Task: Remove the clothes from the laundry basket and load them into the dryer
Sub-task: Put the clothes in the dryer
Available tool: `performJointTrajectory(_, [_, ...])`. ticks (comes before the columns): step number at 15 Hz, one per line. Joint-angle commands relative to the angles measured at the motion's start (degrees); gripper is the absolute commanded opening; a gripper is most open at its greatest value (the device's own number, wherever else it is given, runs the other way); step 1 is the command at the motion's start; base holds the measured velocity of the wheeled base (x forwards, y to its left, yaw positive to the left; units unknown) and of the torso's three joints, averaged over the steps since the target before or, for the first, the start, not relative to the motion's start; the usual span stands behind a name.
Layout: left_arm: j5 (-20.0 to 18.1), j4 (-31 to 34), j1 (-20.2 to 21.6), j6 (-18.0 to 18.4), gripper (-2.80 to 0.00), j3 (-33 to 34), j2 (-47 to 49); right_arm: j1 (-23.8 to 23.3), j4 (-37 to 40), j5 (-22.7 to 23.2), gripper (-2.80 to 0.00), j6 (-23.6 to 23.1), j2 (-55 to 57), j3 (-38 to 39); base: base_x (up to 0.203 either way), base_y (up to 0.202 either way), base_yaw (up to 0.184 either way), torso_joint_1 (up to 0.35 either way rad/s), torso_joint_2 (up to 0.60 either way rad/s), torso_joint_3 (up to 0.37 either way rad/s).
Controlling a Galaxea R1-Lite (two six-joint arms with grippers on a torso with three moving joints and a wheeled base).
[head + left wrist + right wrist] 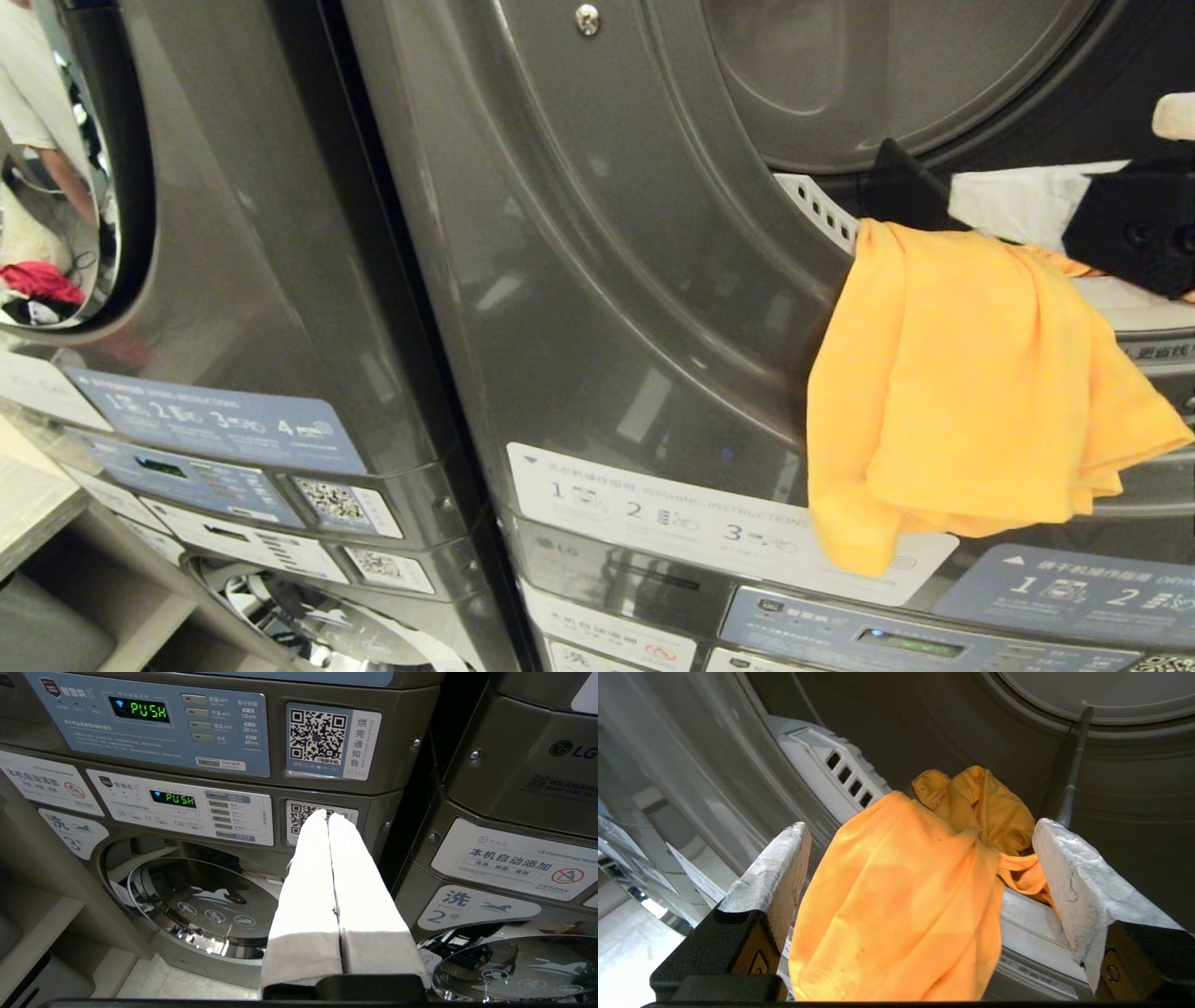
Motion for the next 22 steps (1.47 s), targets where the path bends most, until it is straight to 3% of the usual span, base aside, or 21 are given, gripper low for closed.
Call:
performJointTrajectory(1, [0.02,-0.02,0.0,-0.02,-2.8,0.01,0.09,-0.4,0.07,-0.17,0.0,-0.08,2.03,-0.73,0.0,0.0,0.0,0.0,0.0,0.0])
performJointTrajectory(10, [0.02,-0.02,0.0,-0.02,-2.8,0.01,0.09,-2.67,0.06,1.92,0.0,2.07,2.76,-1.79,0.0,0.0,0.0,0.0,0.0,0.0])
performJointTrajectory(20, [0.02,-0.02,0.0,-0.02,-2.8,0.01,0.09,-8.95,0.15,4.59,0.0,1.93,1.17,1.69,0.0,0.0,0.0,0.0,0.0,0.0])
performJointTrajectory(22, [0.02,-0.02,0.0,-0.02,-2.8,0.01,0.09,-8.28,0.6,4.66,0.0,0.76,-0.76,2.87,0.0,0.0,0.0,0.0,0.0,0.0])
